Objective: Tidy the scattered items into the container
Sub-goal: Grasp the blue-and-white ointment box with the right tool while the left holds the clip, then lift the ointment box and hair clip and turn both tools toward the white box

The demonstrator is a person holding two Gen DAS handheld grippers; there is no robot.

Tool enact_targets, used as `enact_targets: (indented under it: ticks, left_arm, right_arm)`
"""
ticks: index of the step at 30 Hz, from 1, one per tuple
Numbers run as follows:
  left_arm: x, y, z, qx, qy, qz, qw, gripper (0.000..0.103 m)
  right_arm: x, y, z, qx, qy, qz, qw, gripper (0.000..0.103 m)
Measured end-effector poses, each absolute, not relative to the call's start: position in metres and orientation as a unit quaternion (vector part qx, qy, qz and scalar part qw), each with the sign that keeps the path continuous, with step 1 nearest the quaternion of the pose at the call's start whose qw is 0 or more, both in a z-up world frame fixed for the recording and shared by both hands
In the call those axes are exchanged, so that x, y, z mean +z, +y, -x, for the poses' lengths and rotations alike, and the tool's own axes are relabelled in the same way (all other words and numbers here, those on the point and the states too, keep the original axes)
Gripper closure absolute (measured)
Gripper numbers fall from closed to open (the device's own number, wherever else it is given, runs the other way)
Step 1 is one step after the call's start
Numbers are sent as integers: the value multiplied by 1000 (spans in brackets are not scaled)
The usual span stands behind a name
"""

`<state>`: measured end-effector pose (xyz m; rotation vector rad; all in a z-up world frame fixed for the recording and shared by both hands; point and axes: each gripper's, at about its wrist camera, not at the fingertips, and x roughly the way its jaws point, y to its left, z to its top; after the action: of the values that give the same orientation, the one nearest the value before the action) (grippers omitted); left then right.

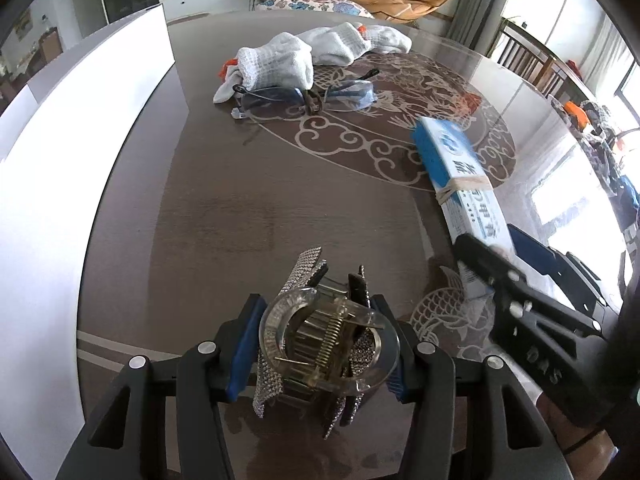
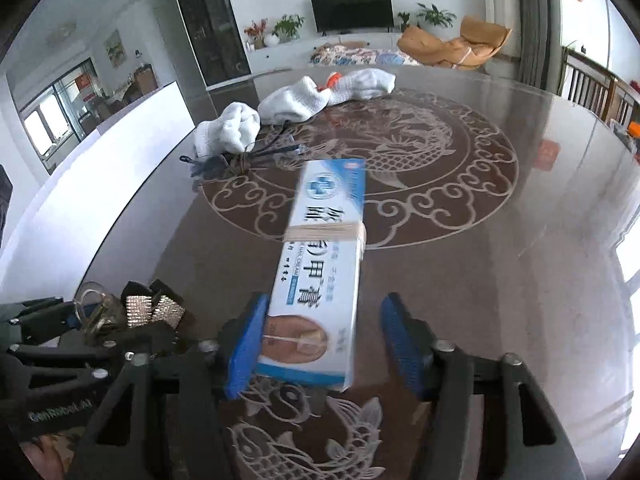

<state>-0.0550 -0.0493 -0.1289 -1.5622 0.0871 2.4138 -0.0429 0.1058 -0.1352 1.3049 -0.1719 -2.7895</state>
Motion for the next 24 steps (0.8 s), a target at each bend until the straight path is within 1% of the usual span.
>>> enact_targets:
  ticks: [9,13,19,24]
  left_arm:
    - [-114,-23,33,848,11,508,149,52]
    - [-105,-8,23,856,10,496,148,52]
    - [-104,17,17,860,29,491,137,52]
    - [-101,17,22,862,40,489,128,52]
  right_arm:
    - [-117,143,-2,-909,-121,-396,42,62]
    - [-106,148,-22,-914,-124,-382,45,62]
    - [-102,143,-37,-917,-125,-375,58,62]
    - [-97,138,-44,-920,-119,-368,65,62]
